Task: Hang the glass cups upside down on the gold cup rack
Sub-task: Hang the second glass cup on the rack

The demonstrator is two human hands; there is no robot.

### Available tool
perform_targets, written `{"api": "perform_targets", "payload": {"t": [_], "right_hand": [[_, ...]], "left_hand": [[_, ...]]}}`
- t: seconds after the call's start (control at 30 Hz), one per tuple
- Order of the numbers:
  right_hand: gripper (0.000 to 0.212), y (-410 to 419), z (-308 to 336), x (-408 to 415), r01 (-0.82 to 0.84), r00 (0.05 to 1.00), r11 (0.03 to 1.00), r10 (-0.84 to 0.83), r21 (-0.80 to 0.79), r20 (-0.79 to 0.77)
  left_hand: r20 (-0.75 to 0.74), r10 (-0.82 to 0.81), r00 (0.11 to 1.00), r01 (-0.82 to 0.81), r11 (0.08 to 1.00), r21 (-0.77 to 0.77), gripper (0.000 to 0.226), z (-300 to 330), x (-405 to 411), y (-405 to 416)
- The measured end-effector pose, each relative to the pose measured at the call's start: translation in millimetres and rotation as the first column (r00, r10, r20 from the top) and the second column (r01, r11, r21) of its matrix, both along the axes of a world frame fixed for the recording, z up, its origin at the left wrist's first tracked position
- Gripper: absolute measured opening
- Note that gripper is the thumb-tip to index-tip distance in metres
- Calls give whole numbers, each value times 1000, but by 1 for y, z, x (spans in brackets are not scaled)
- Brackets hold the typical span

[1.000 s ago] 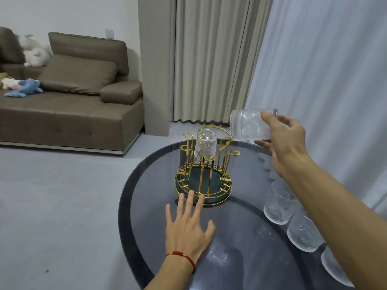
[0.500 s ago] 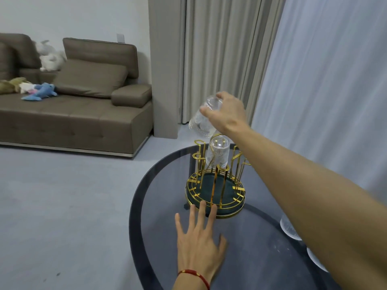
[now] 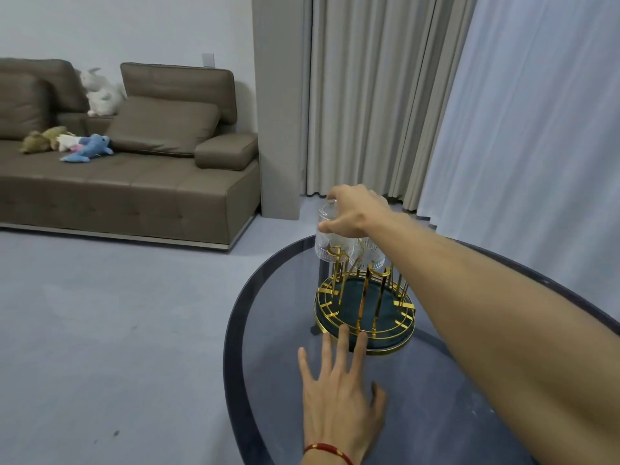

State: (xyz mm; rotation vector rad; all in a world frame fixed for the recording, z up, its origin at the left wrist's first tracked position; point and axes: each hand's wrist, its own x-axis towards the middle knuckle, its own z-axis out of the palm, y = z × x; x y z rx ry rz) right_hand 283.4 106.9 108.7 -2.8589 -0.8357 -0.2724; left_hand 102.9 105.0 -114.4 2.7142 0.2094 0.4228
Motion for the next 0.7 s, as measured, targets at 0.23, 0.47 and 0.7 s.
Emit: {"api": "perform_targets", "payload": {"t": [0.23,0.47,0.7], "right_hand": [[70,3,-5,10,-18,1000,965,23,-263,14],[65,0,-12,11,-19,994,944,52,-330,94],[50,-26,-17,-12,-53,944,966,131,-252,304]], "left_hand": [[7,7,1000,-7,1000,-7,79,0,-2,0],[-22,13,1000,-13,1000,10,79,1,-2,-2],[-30,8,1000,-6,999,49,77,1,-4,0]]}}
